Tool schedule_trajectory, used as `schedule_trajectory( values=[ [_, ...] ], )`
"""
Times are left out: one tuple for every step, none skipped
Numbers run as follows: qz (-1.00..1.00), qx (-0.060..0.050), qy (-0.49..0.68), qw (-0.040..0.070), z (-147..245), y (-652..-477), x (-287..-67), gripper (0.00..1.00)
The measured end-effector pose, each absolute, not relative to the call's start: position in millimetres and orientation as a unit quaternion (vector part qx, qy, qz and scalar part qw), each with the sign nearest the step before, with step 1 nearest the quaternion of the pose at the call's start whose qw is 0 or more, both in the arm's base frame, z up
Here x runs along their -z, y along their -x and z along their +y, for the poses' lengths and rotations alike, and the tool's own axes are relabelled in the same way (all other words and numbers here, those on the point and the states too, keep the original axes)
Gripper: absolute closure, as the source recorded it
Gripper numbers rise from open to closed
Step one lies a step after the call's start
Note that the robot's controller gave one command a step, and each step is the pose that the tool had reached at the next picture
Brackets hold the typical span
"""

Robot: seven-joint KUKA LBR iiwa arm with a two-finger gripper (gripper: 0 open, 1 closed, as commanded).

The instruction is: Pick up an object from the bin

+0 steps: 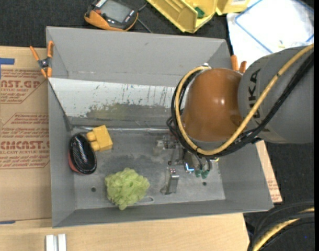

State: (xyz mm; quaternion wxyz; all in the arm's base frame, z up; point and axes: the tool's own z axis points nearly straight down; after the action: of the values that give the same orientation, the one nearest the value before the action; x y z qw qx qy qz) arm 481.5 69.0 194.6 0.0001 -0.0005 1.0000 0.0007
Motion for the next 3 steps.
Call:
schedule_trajectory(
  values=[
    [1.000, -0.001, 0.000, 0.000, 69, -481.5, -195, 0.00],
    [0.993, -0.001, 0.114, 0.000, 105, -499.5, -152, 0.00],
    [0.994, -0.001, 0.106, 0.001, 101, -505.0, -148, 0.00]
  ],
)
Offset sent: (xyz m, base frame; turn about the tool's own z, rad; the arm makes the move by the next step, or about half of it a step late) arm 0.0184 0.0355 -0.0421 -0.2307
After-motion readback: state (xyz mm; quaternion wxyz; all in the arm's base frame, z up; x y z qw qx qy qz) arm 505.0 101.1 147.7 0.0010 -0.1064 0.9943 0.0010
